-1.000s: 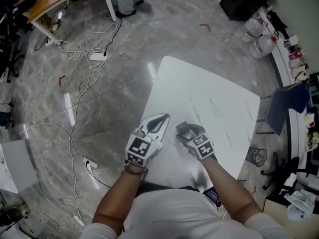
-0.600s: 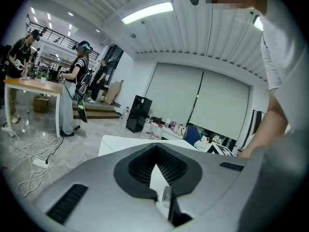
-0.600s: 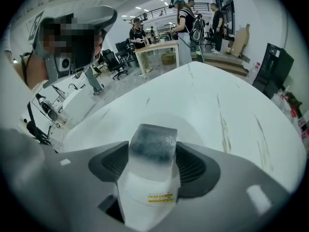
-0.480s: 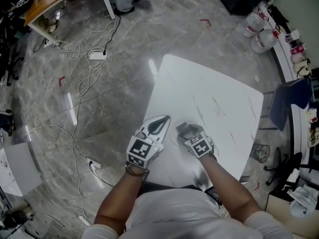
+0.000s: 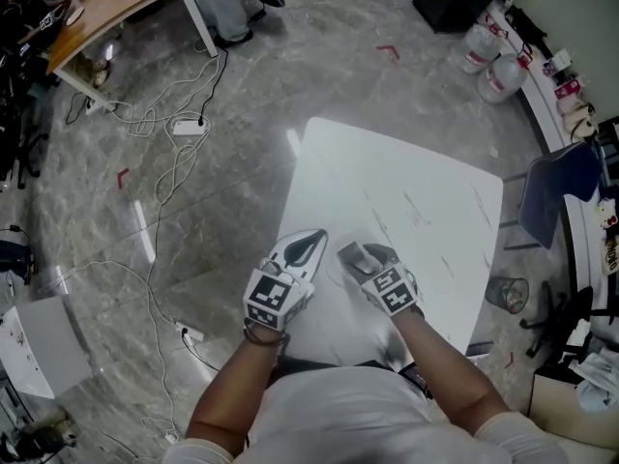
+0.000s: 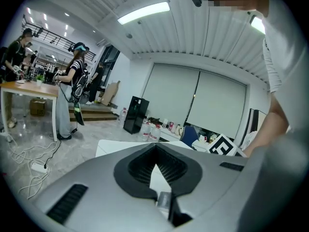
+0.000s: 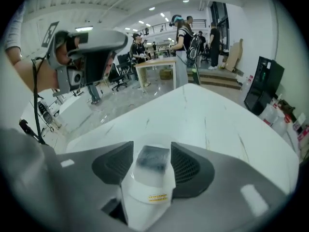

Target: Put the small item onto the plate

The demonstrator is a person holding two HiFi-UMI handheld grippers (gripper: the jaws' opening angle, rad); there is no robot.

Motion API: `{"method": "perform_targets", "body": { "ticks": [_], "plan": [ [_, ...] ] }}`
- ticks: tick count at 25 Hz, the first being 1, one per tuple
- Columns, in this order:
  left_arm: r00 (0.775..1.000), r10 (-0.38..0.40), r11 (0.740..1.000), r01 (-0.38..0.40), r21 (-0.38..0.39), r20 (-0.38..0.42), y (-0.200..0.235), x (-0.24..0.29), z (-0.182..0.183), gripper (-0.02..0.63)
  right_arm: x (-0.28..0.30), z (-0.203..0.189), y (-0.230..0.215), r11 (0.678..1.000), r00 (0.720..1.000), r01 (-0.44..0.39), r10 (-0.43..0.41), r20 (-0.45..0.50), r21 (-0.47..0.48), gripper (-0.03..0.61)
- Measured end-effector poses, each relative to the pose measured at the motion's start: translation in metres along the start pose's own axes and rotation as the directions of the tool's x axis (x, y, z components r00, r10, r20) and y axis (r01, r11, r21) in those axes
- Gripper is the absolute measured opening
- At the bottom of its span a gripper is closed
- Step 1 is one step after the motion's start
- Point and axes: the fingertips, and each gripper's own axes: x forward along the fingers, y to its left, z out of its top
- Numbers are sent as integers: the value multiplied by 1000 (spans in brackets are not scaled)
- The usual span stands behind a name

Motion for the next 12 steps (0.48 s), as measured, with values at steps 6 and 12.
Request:
{"method": "perform_targets", "body": {
  "ticks": [6,12],
  "plan": [
    [1000,-13,1000,13,10,20,-40,-6,32,6,-88,59,5,1000,954,23,-20,301,-8,36],
    [997,-33,999,31,33,71,-94,-20,82,6,-198,108,14,999,837,29,-32,547,13,3]
  ]
}}
